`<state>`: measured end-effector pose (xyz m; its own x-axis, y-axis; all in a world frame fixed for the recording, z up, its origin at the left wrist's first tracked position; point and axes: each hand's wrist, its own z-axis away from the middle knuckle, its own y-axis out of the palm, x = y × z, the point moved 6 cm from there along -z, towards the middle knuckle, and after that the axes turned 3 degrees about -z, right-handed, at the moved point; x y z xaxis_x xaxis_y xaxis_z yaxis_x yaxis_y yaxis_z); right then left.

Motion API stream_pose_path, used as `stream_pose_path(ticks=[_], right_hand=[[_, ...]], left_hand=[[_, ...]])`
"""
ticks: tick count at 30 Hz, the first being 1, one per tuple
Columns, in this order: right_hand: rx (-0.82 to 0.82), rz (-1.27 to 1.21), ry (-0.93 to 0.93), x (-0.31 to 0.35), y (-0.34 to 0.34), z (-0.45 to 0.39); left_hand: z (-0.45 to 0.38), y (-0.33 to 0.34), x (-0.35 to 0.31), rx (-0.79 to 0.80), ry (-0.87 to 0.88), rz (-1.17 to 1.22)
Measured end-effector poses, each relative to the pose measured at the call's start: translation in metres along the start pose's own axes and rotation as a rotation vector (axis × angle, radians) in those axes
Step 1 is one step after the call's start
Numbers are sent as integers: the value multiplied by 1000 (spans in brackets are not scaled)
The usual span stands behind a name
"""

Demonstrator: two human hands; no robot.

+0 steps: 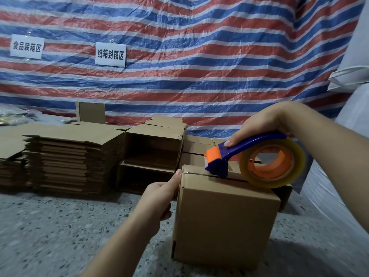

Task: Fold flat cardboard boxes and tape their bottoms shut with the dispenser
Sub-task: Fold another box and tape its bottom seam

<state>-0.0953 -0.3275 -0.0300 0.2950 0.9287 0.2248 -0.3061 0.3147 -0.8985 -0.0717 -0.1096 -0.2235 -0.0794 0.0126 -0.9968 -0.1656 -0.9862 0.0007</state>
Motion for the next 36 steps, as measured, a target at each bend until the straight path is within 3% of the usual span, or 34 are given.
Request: stream_pose_path(ticks=[8,11,14,16,18,24,27,31,36], right_hand=[[5,-9,9,-1,-1,-3],[8,-29,5,-2,-1,-4],[4,-23,3,-2,-1,-4],[-5,-18,-7,-3,-2,-6],[-2,-17,-13,-3,-2,-7],[-6,-34,-7,-6,-3,-9],[7,-26,-10,-4,-2,-8],[10,-19,-10,-2,-1,-7],[18,29,21,1,-1,-6]], left_hand=[[10,3,24,13,-121,-13],[11,0,20,-72,27,19],[25,-6,-4,-271,324,-11],[40,9,-20,-147,443,-48],[48,25,-20,-43,441,-121],[56,27,-13,-72,450,-246],[57,23,-23,-61,478,-415],[54,30,-55,12,731,-880],[46,33,-63,33,737,-1196]])
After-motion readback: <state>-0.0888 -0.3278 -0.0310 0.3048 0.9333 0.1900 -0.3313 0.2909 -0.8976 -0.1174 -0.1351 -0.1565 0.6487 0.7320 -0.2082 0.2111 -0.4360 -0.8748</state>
